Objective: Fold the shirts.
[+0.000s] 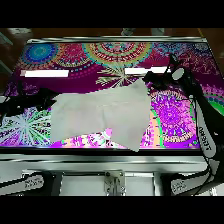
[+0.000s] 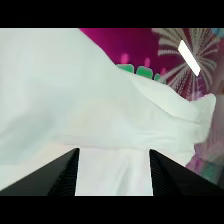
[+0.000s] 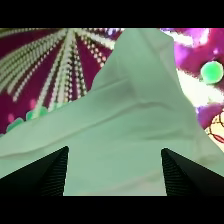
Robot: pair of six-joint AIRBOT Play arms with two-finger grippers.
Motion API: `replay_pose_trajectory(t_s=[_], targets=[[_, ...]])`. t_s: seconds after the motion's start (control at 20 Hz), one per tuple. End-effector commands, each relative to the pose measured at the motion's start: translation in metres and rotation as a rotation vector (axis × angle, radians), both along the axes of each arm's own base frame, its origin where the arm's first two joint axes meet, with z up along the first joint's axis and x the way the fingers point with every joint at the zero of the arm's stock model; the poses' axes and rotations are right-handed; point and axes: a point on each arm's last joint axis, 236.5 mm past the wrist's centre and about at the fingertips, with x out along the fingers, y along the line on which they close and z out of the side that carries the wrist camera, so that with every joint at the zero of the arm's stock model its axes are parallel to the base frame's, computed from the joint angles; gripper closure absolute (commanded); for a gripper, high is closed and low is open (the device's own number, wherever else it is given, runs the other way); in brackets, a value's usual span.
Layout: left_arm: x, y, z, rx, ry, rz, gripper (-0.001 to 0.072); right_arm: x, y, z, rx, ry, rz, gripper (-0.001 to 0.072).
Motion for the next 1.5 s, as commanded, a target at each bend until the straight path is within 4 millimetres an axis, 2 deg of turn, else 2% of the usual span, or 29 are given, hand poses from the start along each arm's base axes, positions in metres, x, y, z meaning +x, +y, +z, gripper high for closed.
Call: replay_pose_trajectory(t_s=[0.0,0.05,0.1,0.2,0.25,0.3,0.35,0.45,0.55,0.65,0.9,1.15,1.25,1.45], targets=[[-0.019,0.020,0.026,-0.076,0.040,-0.078,0.0363,-0.022,-0.040,0.012,-0.107,0.039,0.043,0.0010],[-0.037,0.036,0.028,-0.063,0.095,-0.101,0.0422,-0.040,-0.068,0.017,-0.183,0.082,0.052,0.0010],[-0.058,0.049,0.026,-0.034,0.147,-0.129,0.0423,-0.065,-0.098,0.019,-0.264,0.158,0.065,0.0011],[-0.113,0.072,0.007,0.055,0.304,-0.189,0.0417,-0.116,-0.155,0.016,-0.396,0.339,0.063,0.0020],[-0.142,0.077,-0.006,0.084,0.389,-0.213,0.0296,-0.139,-0.172,0.012,-0.406,0.426,0.078,0.0019],[-0.164,0.074,-0.018,0.078,0.450,-0.233,0.0100,-0.154,-0.173,0.007,-0.360,0.472,0.101,0.0019],[-0.181,0.065,-0.032,0.041,0.499,-0.237,0.0066,-0.164,-0.164,0.002,-0.264,0.491,0.128,0.0019],[-0.206,0.044,-0.066,-0.021,0.572,-0.222,0.0066,-0.170,-0.136,-0.003,-0.057,0.474,0.147,0.0019],[-0.222,0.033,-0.095,-0.038,0.612,-0.187,0.0066,-0.173,-0.113,-0.009,0.059,0.464,0.169,0.0019],[-0.229,0.030,-0.108,-0.025,0.609,-0.186,0.0066,-0.179,-0.104,-0.017,0.060,0.477,0.204,0.0019],[-0.220,0.040,-0.116,0.023,0.578,-0.149,0.0066,-0.177,-0.098,-0.024,0.054,0.467,0.209,0.0019],[-0.191,0.046,-0.118,0.017,0.501,-0.052,0.0066,-0.177,-0.098,-0.024,0.056,0.468,0.206,0.0019],[-0.184,0.038,-0.119,0.004,0.480,-0.068,0.0066,-0.177,-0.098,-0.024,0.057,0.469,0.202,0.0019],[-0.186,0.015,-0.130,-0.008,0.514,-0.146,0.0067,-0.177,-0.098,-0.024,0.061,0.474,0.194,0.0019]])
